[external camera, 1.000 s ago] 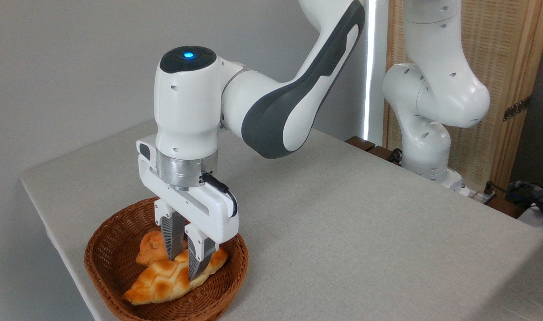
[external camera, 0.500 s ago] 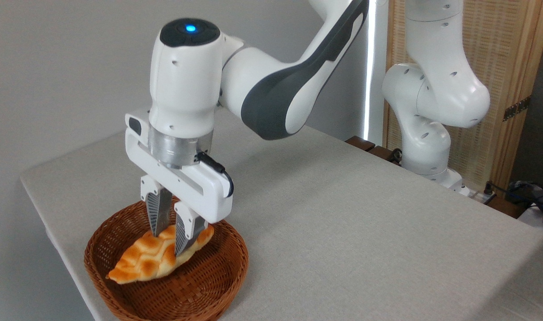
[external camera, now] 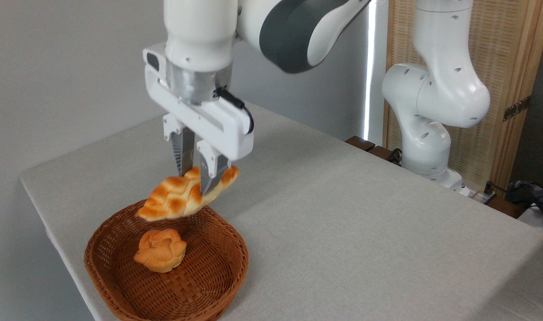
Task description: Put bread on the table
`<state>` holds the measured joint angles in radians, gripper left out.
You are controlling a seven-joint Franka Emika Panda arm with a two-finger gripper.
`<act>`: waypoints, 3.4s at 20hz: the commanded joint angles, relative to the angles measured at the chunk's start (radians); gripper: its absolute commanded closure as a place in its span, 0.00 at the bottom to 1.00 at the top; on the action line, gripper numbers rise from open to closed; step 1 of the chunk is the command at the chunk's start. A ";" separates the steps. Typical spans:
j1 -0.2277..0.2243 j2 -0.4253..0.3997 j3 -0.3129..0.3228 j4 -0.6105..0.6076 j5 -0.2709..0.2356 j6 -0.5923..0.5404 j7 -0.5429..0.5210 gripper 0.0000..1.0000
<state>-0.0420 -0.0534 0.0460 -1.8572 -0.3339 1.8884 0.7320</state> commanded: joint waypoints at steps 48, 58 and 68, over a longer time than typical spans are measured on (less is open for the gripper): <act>-0.188 -0.175 0.052 -0.163 0.156 -0.054 -0.060 0.00; -0.113 0.014 0.052 0.131 0.190 -0.100 -0.063 0.00; -0.003 0.030 -0.109 0.130 0.191 -0.147 -0.131 0.00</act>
<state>-0.0631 -0.0315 -0.0441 -1.7520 -0.1556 1.7761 0.6357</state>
